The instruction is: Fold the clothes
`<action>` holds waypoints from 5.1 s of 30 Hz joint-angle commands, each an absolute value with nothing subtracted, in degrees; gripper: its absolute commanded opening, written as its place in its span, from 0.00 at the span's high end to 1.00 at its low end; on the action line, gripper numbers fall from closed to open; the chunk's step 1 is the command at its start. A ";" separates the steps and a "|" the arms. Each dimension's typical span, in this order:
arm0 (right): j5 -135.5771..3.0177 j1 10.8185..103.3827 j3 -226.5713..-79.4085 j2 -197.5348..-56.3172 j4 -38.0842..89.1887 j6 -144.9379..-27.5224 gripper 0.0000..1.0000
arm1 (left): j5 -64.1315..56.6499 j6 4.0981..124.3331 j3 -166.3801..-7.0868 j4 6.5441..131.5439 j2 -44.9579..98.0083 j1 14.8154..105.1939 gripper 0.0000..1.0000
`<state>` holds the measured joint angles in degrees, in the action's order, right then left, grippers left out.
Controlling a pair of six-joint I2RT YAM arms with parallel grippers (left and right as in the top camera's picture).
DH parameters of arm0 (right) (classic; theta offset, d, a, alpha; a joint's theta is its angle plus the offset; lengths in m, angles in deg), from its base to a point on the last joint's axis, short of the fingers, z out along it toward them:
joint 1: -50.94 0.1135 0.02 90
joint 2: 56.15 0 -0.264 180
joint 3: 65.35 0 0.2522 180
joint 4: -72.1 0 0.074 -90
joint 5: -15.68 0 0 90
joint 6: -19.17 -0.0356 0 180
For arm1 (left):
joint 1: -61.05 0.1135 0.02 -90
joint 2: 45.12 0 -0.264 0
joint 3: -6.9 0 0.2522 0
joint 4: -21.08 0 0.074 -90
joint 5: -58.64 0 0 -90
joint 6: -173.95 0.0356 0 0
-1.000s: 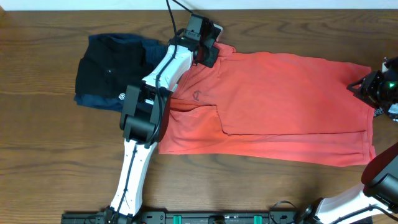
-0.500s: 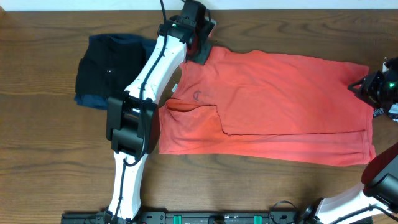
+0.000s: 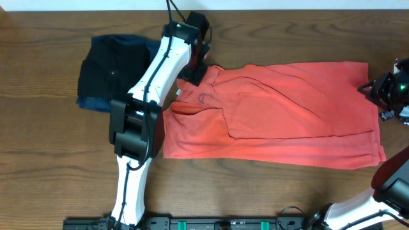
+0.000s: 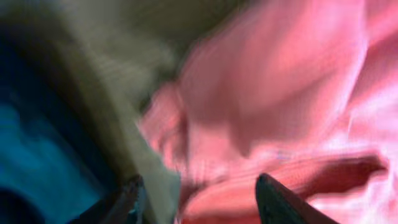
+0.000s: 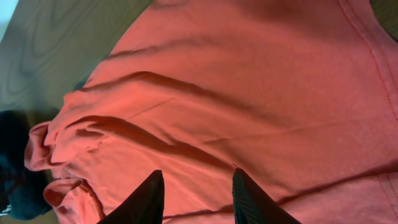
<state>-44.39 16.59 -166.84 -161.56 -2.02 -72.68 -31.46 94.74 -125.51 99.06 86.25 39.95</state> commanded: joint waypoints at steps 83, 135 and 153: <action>-50.95 27.36 -159.89 -183.46 54.06 -81.51 0.51 | -23.61 93.69 -119.45 99.96 74.73 35.58 0.83; -44.76 20.46 -160.17 -169.34 56.88 -81.49 0.99 | -23.61 93.47 -119.45 100.18 74.73 35.58 0.83; -44.94 15.10 -160.17 -163.96 23.46 -75.94 0.99 | -18.45 92.86 -119.10 100.29 74.73 35.58 0.48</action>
